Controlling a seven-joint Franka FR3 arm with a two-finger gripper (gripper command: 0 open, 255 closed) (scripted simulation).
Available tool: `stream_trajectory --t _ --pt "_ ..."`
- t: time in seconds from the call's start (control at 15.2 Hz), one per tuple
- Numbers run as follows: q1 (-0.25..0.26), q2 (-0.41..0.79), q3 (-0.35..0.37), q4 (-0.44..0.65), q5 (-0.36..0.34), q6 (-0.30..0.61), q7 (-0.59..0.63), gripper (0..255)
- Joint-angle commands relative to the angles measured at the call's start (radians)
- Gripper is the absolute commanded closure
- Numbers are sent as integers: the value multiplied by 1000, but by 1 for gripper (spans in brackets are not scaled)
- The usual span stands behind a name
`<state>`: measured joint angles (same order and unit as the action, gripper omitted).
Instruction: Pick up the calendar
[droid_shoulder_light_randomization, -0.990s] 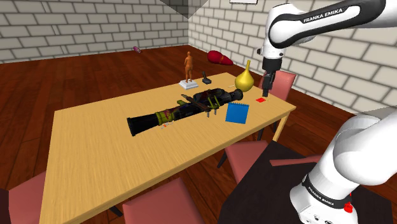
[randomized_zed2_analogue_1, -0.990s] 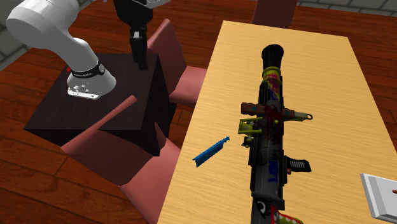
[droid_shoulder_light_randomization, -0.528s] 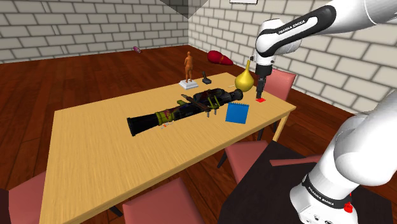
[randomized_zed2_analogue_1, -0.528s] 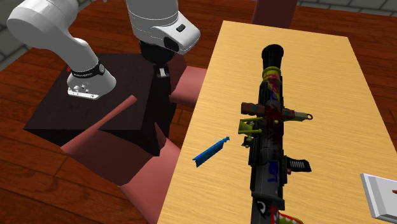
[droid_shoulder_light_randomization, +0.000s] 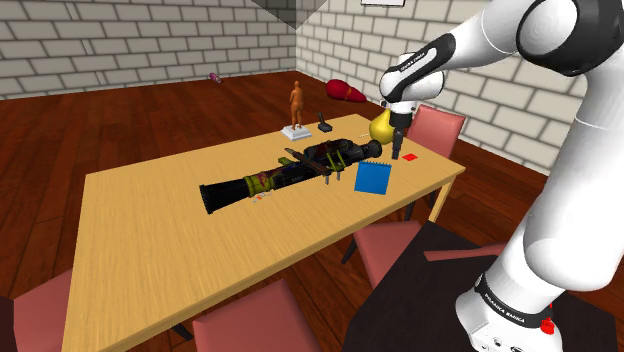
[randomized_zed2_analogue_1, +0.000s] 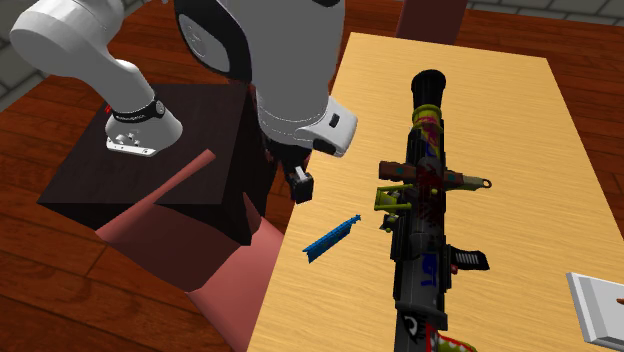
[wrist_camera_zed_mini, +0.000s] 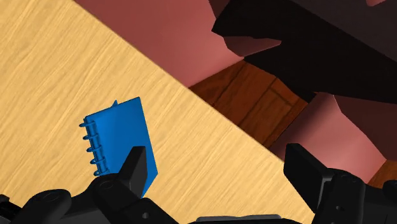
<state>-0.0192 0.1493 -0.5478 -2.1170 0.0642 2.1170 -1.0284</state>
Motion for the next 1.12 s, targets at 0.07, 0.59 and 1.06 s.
stream_trajectory --t 0.07,0.59,1.06 --pt "-42 144 18 103 94 16 -121 0" --pt "-185 484 121 443 242 -19 -321 0" --pt "-211 569 149 482 270 23 -346 0"
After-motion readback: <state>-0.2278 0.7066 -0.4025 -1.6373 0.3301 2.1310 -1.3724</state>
